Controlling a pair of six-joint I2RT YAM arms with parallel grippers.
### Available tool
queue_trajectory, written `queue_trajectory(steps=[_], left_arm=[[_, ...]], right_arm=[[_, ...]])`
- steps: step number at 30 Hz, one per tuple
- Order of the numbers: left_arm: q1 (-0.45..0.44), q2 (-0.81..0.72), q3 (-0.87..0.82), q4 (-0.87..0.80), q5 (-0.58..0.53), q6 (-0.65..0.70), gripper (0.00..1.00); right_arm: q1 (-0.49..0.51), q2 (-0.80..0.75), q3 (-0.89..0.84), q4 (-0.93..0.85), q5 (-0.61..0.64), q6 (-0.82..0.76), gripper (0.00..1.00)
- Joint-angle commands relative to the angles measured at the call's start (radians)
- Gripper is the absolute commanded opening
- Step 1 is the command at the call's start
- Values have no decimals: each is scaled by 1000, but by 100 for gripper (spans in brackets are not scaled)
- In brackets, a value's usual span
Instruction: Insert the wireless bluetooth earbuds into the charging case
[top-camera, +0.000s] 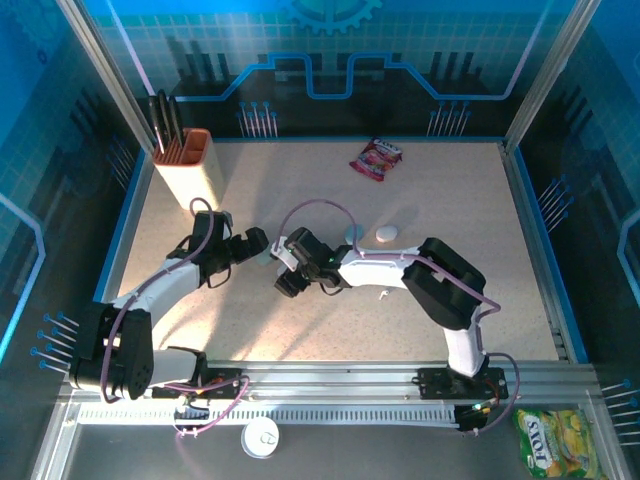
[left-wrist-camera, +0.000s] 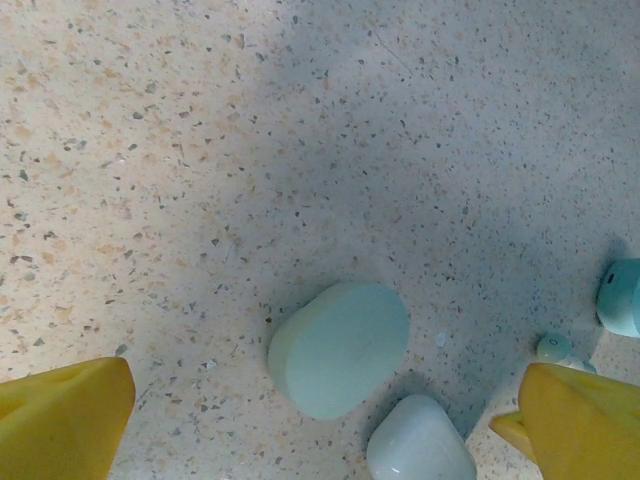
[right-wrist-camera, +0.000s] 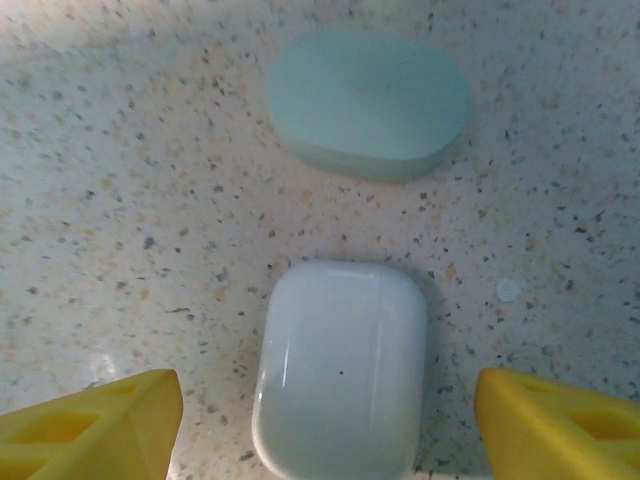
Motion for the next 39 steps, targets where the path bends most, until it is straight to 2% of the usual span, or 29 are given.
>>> queue_trajectory(steps=[1,5,7,9,15,23,30,39], left_arm=[[11,-14,-6,23,39,3,99],[12,-4,2,21,46,7,99],[11,-1,3,22,51,3,99],[11,3,5,23,55,-2,99],[11,-6,2,25,56,-16,99],[10,-61,-4,19,140,2,99],[-24,-100,-3,-23,365,-27,99],[-169,-48,-1,16,511,-87,78]], right_arm=[[-1,46,40,-42,11,-15,78],[-5,76,59,-61,20,-11,75],[-6,84,64,-70,19,-12,69],[-6,83,63,-75,16,-18,59],[-15,36,29,-77,21,-53,44],[-33,-119,-108,43,-20,-173,45],[-66,-281,-260,176,-87,-278,45],[-102,-369,-319,226,-198,-276,46]])
